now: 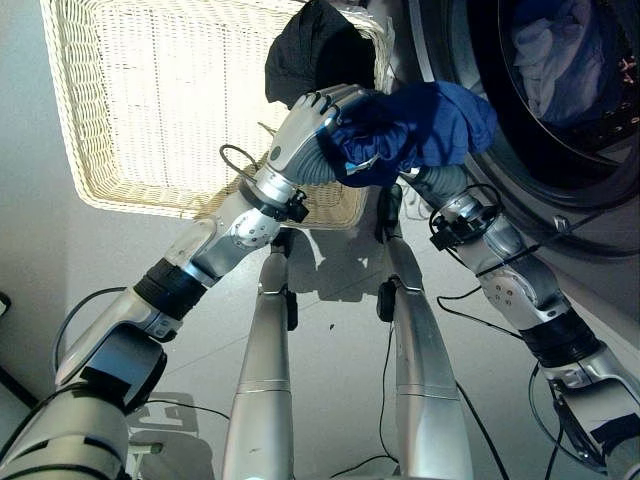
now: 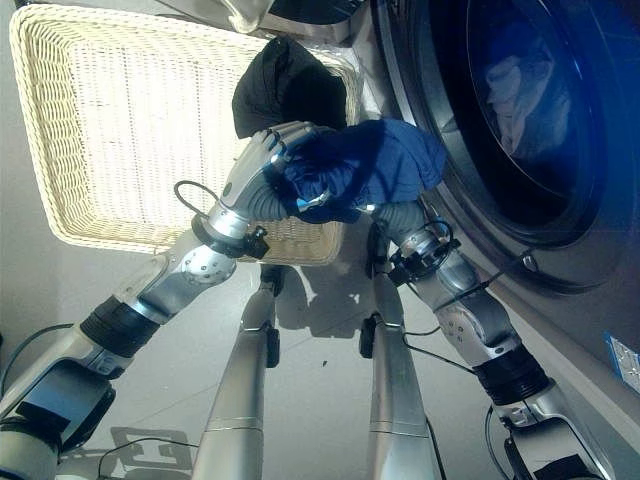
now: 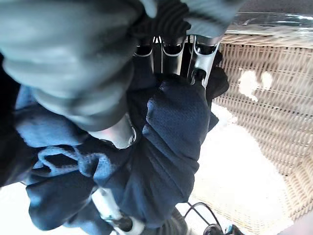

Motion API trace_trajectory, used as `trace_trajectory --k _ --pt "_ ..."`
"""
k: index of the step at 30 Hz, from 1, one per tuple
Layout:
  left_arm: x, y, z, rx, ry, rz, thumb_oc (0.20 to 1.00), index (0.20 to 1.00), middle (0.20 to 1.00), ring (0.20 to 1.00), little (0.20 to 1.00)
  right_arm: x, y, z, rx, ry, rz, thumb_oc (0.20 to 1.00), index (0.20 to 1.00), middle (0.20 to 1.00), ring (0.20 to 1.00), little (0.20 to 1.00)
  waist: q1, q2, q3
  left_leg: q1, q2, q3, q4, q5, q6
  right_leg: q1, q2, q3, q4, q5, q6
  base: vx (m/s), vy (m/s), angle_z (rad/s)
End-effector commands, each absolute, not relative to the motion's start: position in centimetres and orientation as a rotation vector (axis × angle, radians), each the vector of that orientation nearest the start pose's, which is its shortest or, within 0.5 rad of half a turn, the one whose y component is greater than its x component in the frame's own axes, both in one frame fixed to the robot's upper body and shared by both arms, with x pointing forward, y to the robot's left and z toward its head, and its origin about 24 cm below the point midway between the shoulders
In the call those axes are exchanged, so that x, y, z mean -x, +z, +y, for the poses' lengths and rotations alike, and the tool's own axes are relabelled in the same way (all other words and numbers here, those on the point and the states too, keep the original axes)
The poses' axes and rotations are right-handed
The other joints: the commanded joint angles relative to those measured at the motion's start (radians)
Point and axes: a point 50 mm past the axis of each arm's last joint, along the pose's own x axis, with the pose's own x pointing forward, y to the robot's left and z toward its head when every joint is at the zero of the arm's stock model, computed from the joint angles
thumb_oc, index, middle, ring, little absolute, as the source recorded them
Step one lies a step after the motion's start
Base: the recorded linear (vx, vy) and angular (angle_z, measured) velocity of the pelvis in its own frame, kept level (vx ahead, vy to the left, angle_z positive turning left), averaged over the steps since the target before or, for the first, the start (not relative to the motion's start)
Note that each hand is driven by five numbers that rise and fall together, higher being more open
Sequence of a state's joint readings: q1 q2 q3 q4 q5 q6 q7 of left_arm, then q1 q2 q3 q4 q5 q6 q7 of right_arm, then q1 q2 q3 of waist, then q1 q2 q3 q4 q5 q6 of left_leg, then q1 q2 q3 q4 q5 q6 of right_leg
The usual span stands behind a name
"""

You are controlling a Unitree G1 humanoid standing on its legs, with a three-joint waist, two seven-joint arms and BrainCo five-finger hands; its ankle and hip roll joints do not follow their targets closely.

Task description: Put the clothes into the washing machine.

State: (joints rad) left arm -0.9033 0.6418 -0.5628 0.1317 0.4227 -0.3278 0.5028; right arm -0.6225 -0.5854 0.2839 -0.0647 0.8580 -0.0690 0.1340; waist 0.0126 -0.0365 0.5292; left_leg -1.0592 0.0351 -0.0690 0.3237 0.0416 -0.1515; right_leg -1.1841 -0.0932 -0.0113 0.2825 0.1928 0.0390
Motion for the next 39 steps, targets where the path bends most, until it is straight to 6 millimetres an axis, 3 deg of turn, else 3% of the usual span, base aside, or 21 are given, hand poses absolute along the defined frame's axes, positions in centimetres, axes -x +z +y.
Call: trace_trajectory --k 1,4,11,24,39 --pt "-30.6 25.7 9.6 -0.905 0.067 -1.294 1.000 1.000 1.000 1.000 1.000 -28.1 26.5 -11.6 -0.298 0.789 -0.761 0.200 0.200 0.200 0.200 0.200 -0.025 0.046 -0.009 0.009 -0.125 0.005 -0.077 0.085 0.108 0.043 0.066 -0.139 0.067 -0.043 0.094 0.00 0.000 0.00" --pt "-30.5 25.7 10.4 -0.854 0.188 -1.331 1.000 1.000 1.000 1.000 1.000 -27.9 26.8 -11.8 -0.319 0.775 -0.803 0.200 0.200 0.200 0.200 0.200 -0.020 0.046 -0.009 0.007 -0.126 0.001 -0.073 0.083 0.109 0.041 0.064 -0.143 0.074 -0.047 0.093 0.00 0.000 0.00" --pt "-30.5 25.8 10.8 -0.791 0.277 -1.343 1.000 1.000 1.000 1.000 1.000 -27.5 27.6 -11.6 -0.363 0.760 -0.878 0.200 0.200 0.200 0.200 0.200 -0.012 0.050 -0.009 0.006 -0.130 -0.007 -0.069 0.083 0.107 0.041 0.059 -0.147 0.081 -0.049 0.094 0.00 -0.005 0.00" --pt "-31.3 25.8 11.8 -0.751 0.296 -1.230 1.000 1.000 1.000 1.000 1.000 -26.3 29.2 -11.7 -0.466 0.849 -1.001 0.200 0.200 0.200 0.200 0.200 -0.009 0.059 -0.009 0.012 -0.126 0.005 -0.074 0.085 0.102 0.045 0.053 -0.152 0.077 -0.045 0.098 0.00 0.000 0.00" --pt "-32.7 24.4 13.7 -0.652 0.308 -1.010 1.000 1.000 1.000 1.000 1.000 -26.6 29.2 -12.2 -0.534 0.850 -1.017 0.200 0.200 0.200 0.200 0.200 -0.005 0.068 -0.009 0.005 -0.121 0.019 -0.070 0.090 0.100 0.039 0.039 -0.162 0.078 -0.038 0.102 0.00 0.000 0.00"
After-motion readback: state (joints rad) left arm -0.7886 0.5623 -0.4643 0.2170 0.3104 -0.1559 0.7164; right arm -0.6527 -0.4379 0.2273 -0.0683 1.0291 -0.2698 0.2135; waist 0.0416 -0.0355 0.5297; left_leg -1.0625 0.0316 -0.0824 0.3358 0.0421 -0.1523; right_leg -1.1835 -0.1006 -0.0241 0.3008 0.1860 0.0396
